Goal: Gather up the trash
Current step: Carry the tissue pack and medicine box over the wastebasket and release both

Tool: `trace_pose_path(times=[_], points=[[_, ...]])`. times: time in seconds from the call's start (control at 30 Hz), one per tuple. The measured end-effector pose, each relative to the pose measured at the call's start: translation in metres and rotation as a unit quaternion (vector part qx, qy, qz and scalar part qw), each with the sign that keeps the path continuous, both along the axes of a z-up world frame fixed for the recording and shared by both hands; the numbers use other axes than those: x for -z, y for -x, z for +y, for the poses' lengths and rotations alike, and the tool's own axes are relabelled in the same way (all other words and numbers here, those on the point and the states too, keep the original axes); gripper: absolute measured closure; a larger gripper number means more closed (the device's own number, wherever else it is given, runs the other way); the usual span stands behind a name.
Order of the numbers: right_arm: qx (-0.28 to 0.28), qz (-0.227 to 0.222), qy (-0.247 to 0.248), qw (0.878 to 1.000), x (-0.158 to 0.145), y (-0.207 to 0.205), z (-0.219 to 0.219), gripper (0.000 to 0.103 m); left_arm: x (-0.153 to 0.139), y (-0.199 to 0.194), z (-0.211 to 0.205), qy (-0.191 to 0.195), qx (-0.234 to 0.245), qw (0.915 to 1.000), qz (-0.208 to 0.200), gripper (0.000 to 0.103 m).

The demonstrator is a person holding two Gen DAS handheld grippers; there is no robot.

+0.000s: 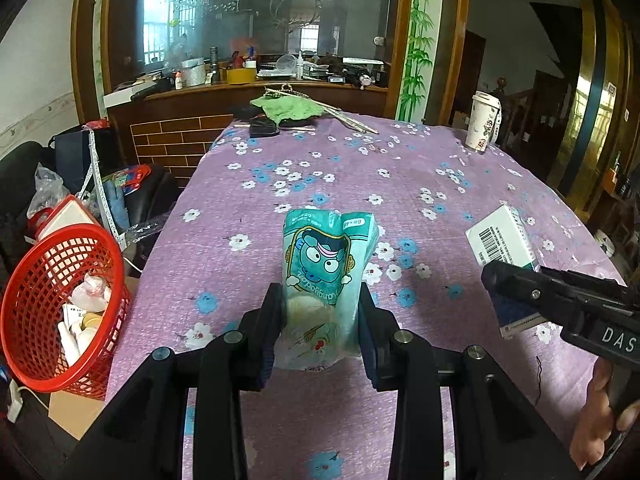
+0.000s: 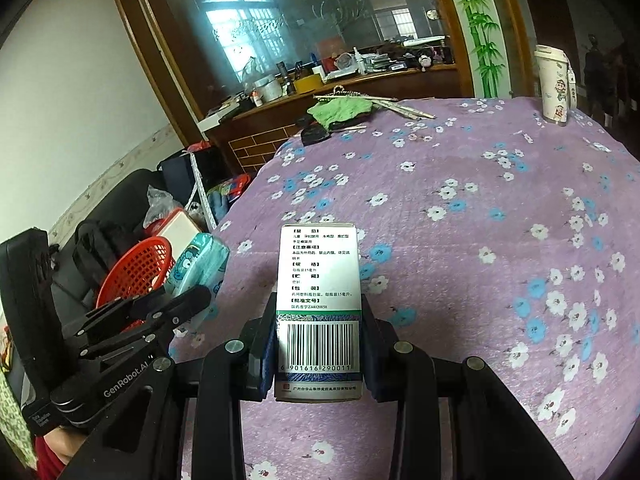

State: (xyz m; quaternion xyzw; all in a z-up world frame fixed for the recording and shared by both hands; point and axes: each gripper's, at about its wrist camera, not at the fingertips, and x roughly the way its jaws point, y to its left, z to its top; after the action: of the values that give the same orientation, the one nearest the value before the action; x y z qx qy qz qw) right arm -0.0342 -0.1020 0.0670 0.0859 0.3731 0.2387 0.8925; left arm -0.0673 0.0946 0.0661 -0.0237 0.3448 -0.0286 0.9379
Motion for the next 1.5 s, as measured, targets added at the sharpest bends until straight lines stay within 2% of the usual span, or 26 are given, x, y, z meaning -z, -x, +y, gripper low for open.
trace_pose_path(times=[0.5, 0.77, 1.03, 1.2, 1.4, 1.47, 1.5], points=[[-0.017, 0.003, 0.011, 1.000, -0.001, 0.001, 0.025, 0.066, -0.004, 0.012, 0.023, 0.010, -0.017, 0.9998, -0.009, 0.069], [-0.046, 0.008, 0.010, 0.999, -0.006, -0.003, 0.058, 0.066, -0.014, 0.024, 0.056, 0.020, -0.046, 0.9985, -0.023, 0.069], [-0.112, 0.013, 0.008, 0.994, -0.020, -0.016, 0.130, 0.066, -0.029, 0.039, 0.125, 0.030, -0.114, 0.9921, -0.043, 0.068], [-0.165, 0.020, 0.003, 0.986, -0.027, -0.023, 0.194, 0.066, -0.028, 0.047, 0.185, 0.034, -0.176, 0.9828, -0.042, 0.067], [-0.212, 0.029, 0.005, 0.977, -0.025, -0.032, 0.268, 0.065, -0.017, 0.049, 0.238, 0.036, -0.228, 0.9726, -0.026, 0.066], [-0.218, 0.044, -0.001, 0.975, -0.020, -0.040, 0.286, 0.065, -0.013, 0.051, 0.249, 0.045, -0.234, 0.9709, -0.024, 0.061], [-0.219, 0.047, -0.010, 0.975, -0.017, -0.043, 0.293, 0.064, -0.011, 0.050, 0.254, 0.047, -0.241, 0.9692, -0.022, 0.053]])
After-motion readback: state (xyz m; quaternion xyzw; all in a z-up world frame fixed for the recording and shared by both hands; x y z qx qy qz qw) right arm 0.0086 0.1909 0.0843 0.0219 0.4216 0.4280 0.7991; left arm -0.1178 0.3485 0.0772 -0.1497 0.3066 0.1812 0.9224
